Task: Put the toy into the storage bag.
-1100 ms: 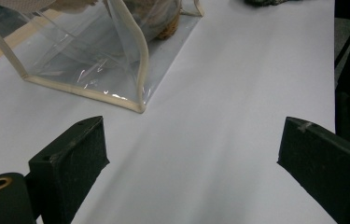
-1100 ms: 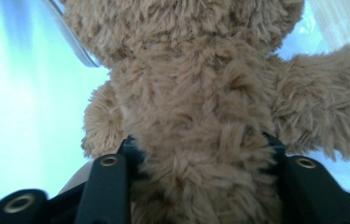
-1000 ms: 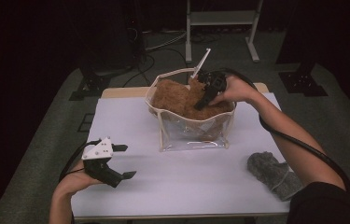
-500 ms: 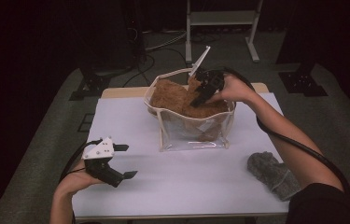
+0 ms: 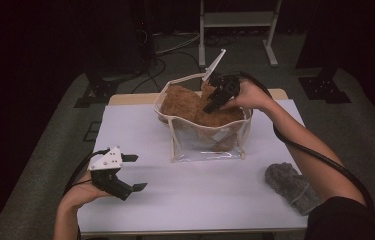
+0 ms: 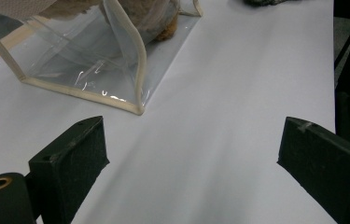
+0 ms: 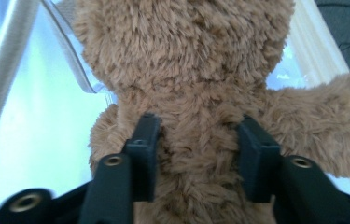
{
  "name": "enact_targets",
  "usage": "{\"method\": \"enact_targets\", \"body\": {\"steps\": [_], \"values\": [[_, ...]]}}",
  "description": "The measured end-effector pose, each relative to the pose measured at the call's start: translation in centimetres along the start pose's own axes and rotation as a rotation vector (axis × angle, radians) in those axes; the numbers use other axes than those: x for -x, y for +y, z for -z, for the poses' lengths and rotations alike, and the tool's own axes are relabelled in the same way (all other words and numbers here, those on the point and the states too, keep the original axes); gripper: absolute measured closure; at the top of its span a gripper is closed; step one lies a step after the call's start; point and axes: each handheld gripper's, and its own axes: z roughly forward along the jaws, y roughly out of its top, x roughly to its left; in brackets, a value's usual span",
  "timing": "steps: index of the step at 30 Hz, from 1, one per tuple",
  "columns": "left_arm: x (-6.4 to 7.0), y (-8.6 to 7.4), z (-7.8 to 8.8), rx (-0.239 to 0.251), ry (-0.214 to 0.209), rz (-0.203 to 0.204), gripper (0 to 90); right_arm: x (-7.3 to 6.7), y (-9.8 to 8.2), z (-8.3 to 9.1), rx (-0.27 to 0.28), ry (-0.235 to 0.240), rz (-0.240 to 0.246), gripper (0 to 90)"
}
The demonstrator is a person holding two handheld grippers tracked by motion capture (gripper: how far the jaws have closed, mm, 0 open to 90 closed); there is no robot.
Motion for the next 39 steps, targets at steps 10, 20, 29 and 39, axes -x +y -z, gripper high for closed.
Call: {"method": "enact_targets", "body": {"steps": [10,20,29,39], "values": [[0.1,-0.2,0.2,-0.002,0.002,0.004,7.1,0.0,-0.3,-2.2,-0.140,-0.016,-0.008,67.1],[0.2,-0.1,0.3,-0.001,0.007,0.002,7.1,0.1,-0.1,-0.6,-0.083,-0.002,-0.032,48.7],[0.3,0.1,0.1,0.002,-0.001,-0.004,7.1,0.4,-2.1,3.4,0.079,0.015,-0.109,39.4],[0.4,0.0,0.0,-0.006,0.000,-0.007,7.1,-0.1,-4.0,5.3,0.147,0.003,-0.113,36.7]]}}
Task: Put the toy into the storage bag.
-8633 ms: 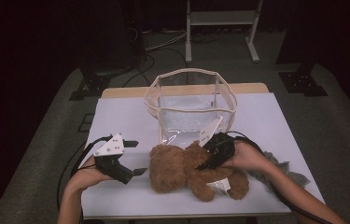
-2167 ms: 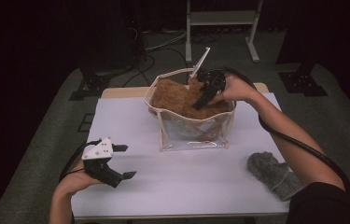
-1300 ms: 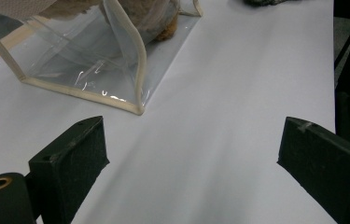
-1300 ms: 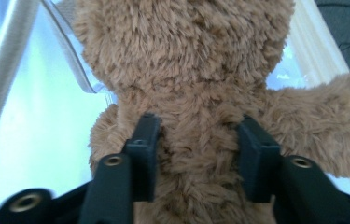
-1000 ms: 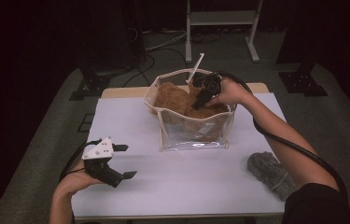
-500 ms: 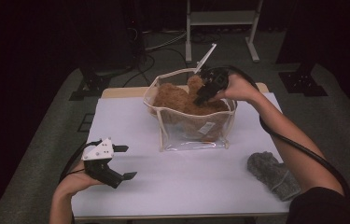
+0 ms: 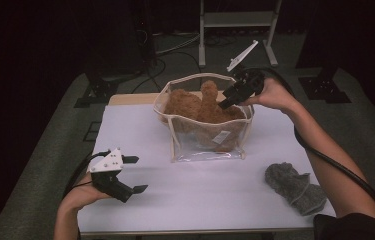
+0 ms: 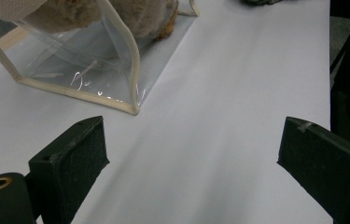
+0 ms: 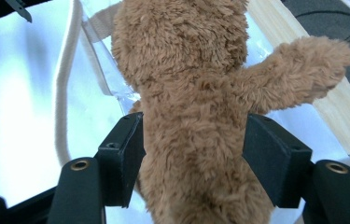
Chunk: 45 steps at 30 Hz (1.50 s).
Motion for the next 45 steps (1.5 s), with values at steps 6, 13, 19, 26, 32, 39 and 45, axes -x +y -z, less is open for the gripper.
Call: {"method": "enact_targets", "body": {"steps": [6,13,19,26,32,39,45], "values": [[0.0,0.1,-0.2,-0.001,-0.006,-0.002,7.1,-0.6,-0.7,1.7,0.047,-0.001,-0.006,35.4],[0.0,-0.1,-0.2,0.007,-0.011,0.009,7.1,-1.1,-1.9,3.5,0.082,-0.020,-0.017,34.1],[0.0,-0.1,-0.4,0.009,-0.017,0.011,7.1,-1.4,-3.2,4.9,0.105,-0.028,-0.039,33.1],[0.0,-0.1,-0.4,0.011,-0.020,0.013,7.1,-1.8,-4.7,6.2,0.119,-0.047,-0.054,32.2],[0.0,0.0,-0.3,0.016,-0.022,0.006,7.1,-2.3,-6.4,7.0,0.131,-0.052,-0.079,31.8],[0.0,-0.1,-0.5,0.016,-0.026,0.011,7.1,-2.7,-8.4,7.7,0.148,-0.060,-0.100,30.7],[0.0,-0.1,-0.4,0.020,-0.025,0.012,7.1,-2.9,-9.9,8.0,0.159,-0.066,-0.119,29.9]]}}
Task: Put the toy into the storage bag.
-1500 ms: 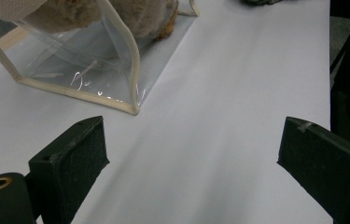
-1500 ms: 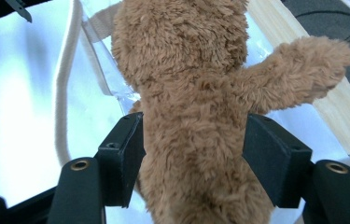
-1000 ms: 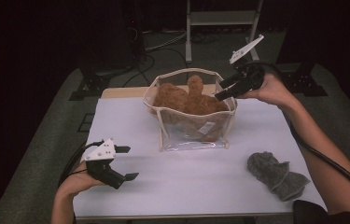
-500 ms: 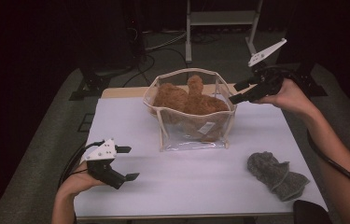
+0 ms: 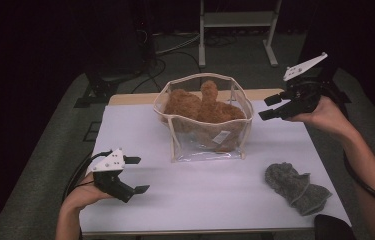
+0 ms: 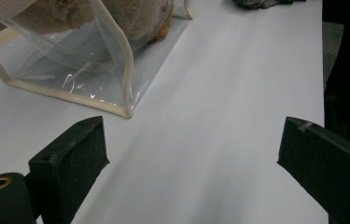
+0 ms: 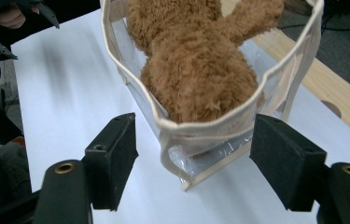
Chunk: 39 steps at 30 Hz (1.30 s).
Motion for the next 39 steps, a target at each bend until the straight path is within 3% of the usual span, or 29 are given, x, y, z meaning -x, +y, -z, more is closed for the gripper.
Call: {"method": "enact_targets", "body": {"steps": [15,39], "values": [[-0.1,-0.1,0.0,-0.001,-0.002,0.000,7.1,0.5,-4.5,-0.2,0.013,0.002,-0.082,27.0],[0.0,-0.1,0.2,0.001,0.001,0.002,7.1,0.6,-11.0,-2.7,-0.013,0.039,-0.185,25.6]]}}
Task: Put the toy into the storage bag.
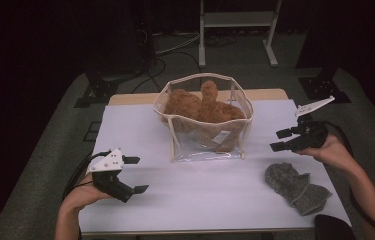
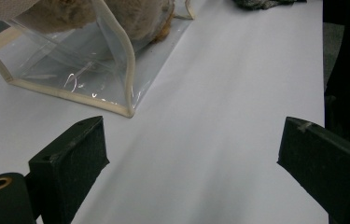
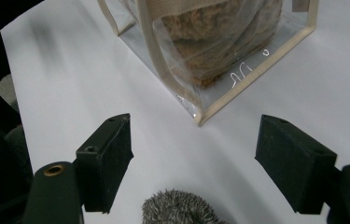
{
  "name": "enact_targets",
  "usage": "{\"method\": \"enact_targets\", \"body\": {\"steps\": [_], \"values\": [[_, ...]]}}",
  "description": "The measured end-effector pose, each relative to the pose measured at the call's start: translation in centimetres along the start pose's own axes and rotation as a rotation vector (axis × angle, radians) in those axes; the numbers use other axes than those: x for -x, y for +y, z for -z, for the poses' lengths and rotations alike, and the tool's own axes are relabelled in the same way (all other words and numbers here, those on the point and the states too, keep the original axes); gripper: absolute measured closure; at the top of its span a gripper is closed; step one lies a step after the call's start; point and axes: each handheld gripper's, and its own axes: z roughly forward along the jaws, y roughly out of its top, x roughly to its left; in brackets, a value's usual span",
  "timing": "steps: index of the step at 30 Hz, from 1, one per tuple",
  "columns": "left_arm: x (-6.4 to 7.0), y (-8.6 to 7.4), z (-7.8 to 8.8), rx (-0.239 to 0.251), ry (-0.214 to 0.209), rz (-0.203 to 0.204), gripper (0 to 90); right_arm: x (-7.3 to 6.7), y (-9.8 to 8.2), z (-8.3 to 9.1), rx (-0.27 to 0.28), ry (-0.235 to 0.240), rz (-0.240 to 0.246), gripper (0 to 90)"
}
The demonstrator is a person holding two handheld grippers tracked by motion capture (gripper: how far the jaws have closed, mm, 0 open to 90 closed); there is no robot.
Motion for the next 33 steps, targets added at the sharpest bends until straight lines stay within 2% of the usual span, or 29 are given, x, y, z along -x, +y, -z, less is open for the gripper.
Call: {"method": "enact_targets", "body": {"steps": [8,29,33], "values": [[0.0,0.0,-0.1,-0.006,0.000,0.002,7.1,0.1,-1.7,-0.6,0.007,0.015,-0.025,25.2],[0.0,0.1,-0.3,-0.003,0.001,0.006,7.1,-0.3,-4.6,-1.3,0.026,0.035,-0.065,24.6],[0.0,0.1,-0.5,-0.003,0.001,0.011,7.1,-0.7,-5.0,-1.6,0.026,0.040,-0.056,24.3]]}}
